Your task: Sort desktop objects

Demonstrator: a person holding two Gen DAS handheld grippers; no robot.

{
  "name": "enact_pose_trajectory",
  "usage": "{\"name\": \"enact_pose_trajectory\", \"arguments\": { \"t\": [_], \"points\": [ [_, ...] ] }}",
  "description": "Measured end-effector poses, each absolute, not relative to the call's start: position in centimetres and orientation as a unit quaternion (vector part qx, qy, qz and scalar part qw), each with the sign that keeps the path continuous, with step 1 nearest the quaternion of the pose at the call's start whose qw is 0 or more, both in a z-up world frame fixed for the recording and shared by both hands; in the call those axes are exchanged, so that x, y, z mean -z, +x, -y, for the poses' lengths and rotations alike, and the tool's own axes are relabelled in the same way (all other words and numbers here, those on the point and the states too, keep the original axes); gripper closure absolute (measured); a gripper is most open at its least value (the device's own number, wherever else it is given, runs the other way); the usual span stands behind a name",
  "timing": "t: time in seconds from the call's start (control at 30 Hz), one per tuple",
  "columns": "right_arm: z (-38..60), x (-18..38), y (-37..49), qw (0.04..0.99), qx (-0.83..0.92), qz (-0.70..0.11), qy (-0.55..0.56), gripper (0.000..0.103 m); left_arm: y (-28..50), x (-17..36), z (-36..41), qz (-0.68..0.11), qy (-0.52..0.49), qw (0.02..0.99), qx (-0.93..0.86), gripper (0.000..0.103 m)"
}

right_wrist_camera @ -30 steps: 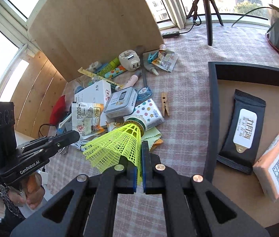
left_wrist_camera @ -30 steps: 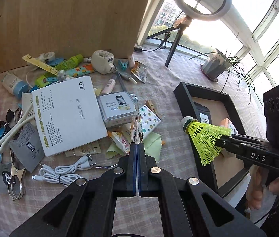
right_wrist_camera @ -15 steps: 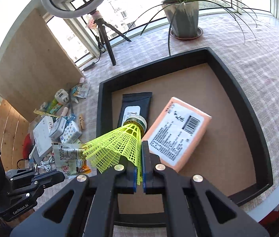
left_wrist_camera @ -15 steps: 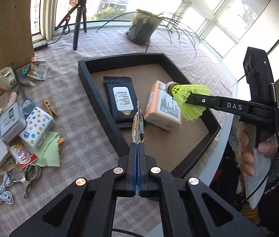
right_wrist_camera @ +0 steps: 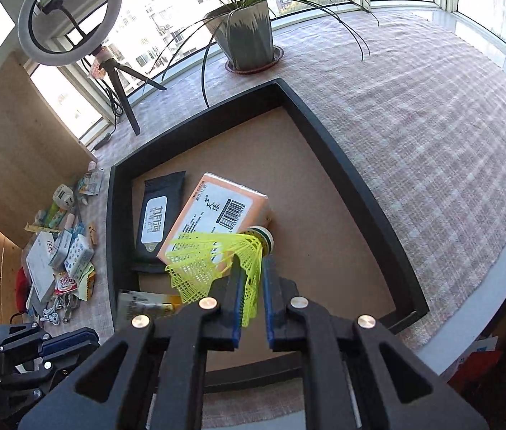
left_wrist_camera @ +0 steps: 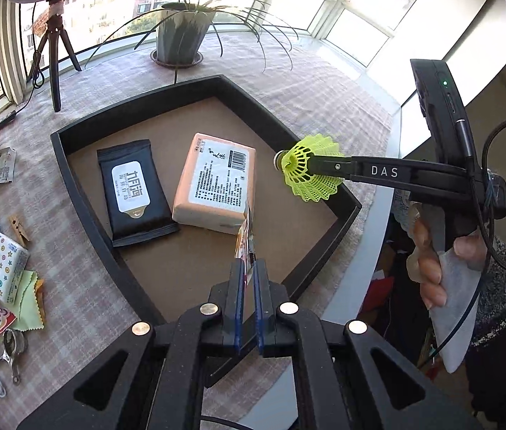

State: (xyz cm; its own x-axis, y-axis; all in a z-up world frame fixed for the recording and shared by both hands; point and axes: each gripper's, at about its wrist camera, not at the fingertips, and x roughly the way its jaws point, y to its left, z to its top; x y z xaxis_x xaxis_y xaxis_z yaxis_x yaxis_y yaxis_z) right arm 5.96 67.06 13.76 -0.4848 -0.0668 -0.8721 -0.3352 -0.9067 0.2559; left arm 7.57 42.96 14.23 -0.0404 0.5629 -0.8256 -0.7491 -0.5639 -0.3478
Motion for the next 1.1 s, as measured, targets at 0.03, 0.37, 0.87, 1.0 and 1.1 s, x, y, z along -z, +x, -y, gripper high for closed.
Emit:
{"name": "enact_pose_trajectory", "arguments": {
  "t": [0.03,0.37,0.87,1.0,1.1],
  "points": [
    [-66.9,-13.8,6.0,0.085,-0.839,-0.196,-0.501,0.079,7.4,-14.2,-42.8,-0.086,-0.521,0.457,-0.716,0.085],
    [-62.9,-14.9,3.8,0.052,-0.856,-0.135,-0.496,0.073,4.0,-13.3,-38.9,-0.05,-0.537,0.399,-0.742,0.083],
    [-51.8,-14.7,-3.0,-0.084,-0.858,-0.086,-0.5,0.073,-3.1,-11.2,-25.6,0.03,-0.543,0.237,-0.805,0.083],
    [-46.6,-14.8,-5.5,-0.143,-0.851,-0.071,-0.501,0.073,-4.8,-10.0,-19.8,0.07,-0.546,0.177,-0.816,0.083],
    [-42.2,-14.4,-6.8,-0.179,-0.844,-0.049,-0.503,0.073,-5.5,-9.0,-15.7,0.103,-0.547,0.133,-0.82,0.083]
  ]
}}
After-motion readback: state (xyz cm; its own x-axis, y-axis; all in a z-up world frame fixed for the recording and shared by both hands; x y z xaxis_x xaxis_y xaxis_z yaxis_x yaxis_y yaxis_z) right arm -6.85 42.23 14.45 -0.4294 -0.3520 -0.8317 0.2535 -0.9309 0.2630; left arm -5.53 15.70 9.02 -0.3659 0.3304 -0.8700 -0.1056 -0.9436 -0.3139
